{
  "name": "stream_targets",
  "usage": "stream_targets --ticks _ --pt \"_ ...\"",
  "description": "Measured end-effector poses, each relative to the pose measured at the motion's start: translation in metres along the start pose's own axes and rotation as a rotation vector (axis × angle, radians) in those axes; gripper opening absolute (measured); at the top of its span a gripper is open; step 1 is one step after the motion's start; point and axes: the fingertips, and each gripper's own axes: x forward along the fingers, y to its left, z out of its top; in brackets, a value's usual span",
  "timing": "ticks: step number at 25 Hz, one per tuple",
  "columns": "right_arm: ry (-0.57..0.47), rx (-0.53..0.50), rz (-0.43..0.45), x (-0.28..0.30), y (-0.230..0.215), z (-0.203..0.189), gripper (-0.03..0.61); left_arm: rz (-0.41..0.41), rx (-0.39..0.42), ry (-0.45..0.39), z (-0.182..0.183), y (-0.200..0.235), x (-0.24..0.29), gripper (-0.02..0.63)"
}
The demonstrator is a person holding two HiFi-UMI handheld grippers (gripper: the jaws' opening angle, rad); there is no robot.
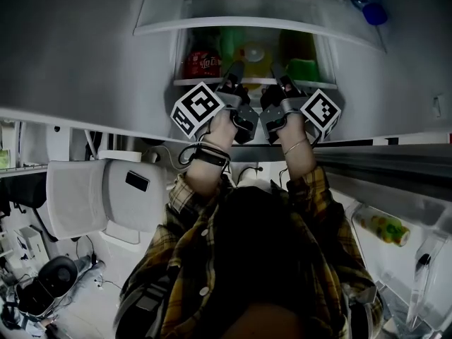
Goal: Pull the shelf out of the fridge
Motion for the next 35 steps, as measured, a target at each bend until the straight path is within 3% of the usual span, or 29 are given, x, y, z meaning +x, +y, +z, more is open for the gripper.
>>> stream_targets --ticks 15,35 --pt "0.007 0.005 -0.013 -0.002 0.016 -0.002 0.038 0.006 -0.02 0.002 0.004 -0.012 -0.006 0.04" --pt "-0.026 0.064 0.042 -0.089 0.005 -0.05 0.032 -0.043 -0.008 0.021 -0.048 -0.005 -0.088 0.038"
